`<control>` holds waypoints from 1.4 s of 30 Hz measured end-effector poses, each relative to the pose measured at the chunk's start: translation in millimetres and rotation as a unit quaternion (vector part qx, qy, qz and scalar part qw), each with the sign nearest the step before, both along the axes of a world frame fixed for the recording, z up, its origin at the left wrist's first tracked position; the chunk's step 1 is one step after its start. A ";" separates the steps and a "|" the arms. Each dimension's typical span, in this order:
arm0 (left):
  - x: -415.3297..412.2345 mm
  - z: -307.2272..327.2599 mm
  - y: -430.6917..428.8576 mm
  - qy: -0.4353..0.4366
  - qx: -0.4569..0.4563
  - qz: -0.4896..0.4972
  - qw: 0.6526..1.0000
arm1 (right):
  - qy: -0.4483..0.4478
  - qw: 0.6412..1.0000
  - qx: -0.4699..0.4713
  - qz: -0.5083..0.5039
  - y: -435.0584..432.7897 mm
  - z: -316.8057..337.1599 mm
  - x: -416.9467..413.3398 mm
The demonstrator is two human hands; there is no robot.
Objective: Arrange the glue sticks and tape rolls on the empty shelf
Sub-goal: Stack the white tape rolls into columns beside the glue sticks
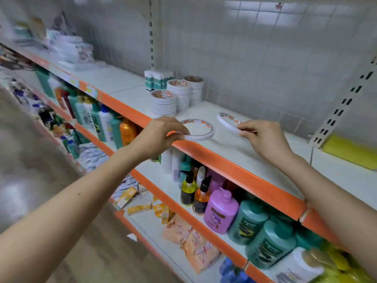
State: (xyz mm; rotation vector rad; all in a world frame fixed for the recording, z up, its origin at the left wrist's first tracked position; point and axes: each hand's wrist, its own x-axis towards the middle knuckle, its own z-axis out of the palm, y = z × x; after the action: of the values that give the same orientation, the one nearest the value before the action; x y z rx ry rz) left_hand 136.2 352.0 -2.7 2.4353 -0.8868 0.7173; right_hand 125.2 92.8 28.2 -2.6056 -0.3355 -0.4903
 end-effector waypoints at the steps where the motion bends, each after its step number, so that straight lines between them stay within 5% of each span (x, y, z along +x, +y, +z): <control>1: 5.9 -2.2 14.2 -0.004 0.005 0.012 1.000 | 0.002 1.000 0.003 0.008 14.3 -0.2 9.5; 13: 123.7 7.7 106.2 0.006 0.013 0.052 0.999 | -0.033 0.999 0.037 0.020 111.7 -4.5 133.1; 26: 215.2 4.3 123.5 0.061 0.021 -0.031 0.997 | -0.049 0.998 0.017 -0.033 133.4 -0.8 191.5; 30: 229.0 5.7 129.3 0.099 -0.004 -0.064 0.993 | -0.080 0.997 -0.017 -0.018 151.4 0.1 192.3; 36: 248.5 8.2 136.7 0.280 -0.064 -0.072 0.955 | -0.094 0.994 -0.053 0.010 194.7 7.2 181.4; 42: 262.0 10.2 138.6 0.316 -0.046 -0.148 0.936 | -0.051 0.996 -0.073 -0.022 221.0 1.3 174.5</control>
State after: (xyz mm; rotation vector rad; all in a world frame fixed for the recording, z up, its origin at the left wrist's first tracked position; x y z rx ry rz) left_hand 398.2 490.6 7.6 2.1604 -0.8854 -0.1381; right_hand 299.8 313.8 29.5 -2.7401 -0.3607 -0.6363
